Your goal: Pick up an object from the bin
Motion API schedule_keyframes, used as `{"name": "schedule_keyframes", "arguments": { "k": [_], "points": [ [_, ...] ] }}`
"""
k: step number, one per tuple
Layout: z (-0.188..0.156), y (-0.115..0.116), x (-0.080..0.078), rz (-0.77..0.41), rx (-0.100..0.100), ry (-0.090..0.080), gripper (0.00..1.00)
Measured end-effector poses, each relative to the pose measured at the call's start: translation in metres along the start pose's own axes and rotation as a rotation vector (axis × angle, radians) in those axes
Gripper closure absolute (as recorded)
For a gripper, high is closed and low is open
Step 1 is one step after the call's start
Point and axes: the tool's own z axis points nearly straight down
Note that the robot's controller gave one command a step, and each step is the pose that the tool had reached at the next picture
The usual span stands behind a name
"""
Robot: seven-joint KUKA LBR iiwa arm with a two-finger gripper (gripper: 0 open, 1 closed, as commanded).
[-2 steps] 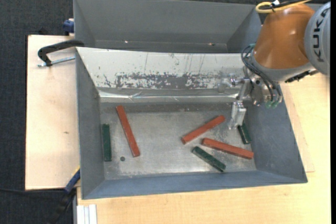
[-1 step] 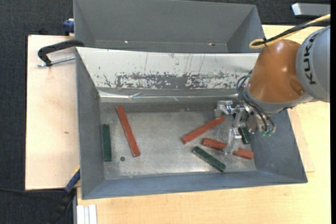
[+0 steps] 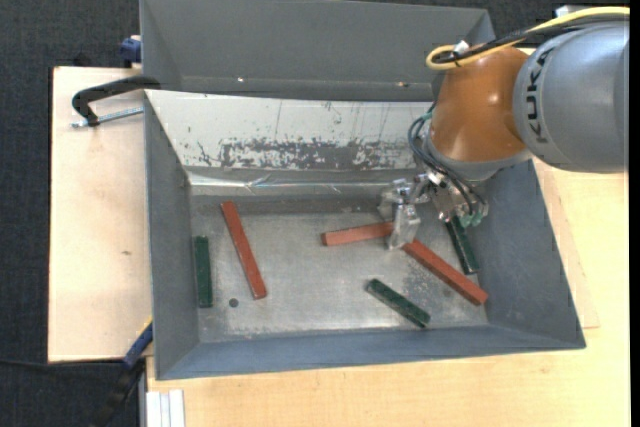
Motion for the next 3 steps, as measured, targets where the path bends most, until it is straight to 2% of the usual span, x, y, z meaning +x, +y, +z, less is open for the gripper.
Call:
{"name": "schedule_keyframes", "arguments": {
  "k": [1, 2, 3],
  "points": [
    [0.0, 0.0, 0.0, 0.0, 0.0, 0.0, 1.0],
    [-0.124, 0.017, 0.007, 0.01, 0.0, 0.0, 1.0],
    [-0.124, 0.017, 0.007, 0.01, 0.001, 0.0, 1.0]
  ]
}}
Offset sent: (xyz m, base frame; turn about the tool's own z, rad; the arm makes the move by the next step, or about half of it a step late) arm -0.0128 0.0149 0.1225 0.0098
